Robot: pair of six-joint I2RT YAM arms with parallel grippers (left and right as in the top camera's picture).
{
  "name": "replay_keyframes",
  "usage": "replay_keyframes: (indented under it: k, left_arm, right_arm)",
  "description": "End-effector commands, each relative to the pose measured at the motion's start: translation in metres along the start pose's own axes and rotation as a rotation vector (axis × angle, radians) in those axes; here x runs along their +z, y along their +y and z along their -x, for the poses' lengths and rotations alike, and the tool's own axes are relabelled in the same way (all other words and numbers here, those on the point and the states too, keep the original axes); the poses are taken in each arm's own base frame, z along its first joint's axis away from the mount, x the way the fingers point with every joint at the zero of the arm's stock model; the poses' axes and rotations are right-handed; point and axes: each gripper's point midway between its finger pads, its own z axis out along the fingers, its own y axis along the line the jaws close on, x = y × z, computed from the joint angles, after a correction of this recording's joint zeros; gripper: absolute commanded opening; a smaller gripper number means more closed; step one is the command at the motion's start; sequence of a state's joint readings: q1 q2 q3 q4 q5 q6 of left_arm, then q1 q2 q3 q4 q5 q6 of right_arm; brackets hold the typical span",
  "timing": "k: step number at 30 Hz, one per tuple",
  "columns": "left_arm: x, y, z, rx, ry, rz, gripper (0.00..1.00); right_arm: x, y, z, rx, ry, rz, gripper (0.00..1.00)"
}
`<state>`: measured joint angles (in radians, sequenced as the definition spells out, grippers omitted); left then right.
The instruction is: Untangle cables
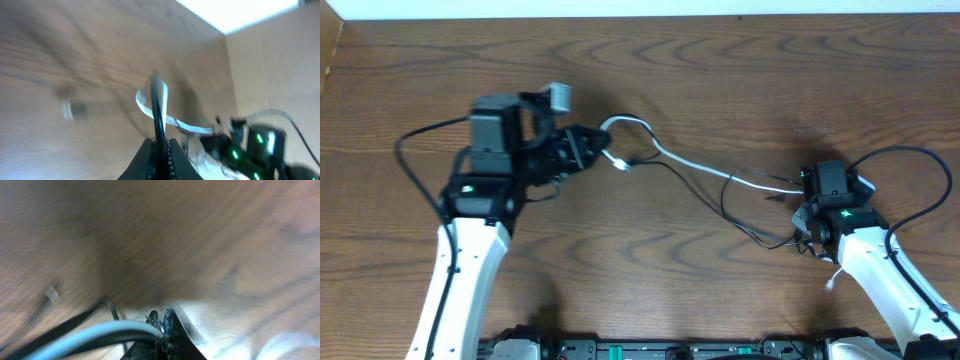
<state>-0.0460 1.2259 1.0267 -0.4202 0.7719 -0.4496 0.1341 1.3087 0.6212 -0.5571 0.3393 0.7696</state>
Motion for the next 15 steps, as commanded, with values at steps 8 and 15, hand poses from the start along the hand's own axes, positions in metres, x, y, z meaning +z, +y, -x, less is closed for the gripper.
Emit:
replay_keyframes:
  k: [8,15]
  left_arm:
    - [-0.013,0.011,0.01,0.0,-0.04,0.028,0.07]
    - [-0.002,0.032,-0.009,0.02,0.01,0.186,0.08]
  right_arm:
    - [-0.064,0.136,-0.03,-0.43,0.136,0.865,0.04]
    - [-0.143,0.17,-0.049,-0.627,0.148,1.377,0.06]
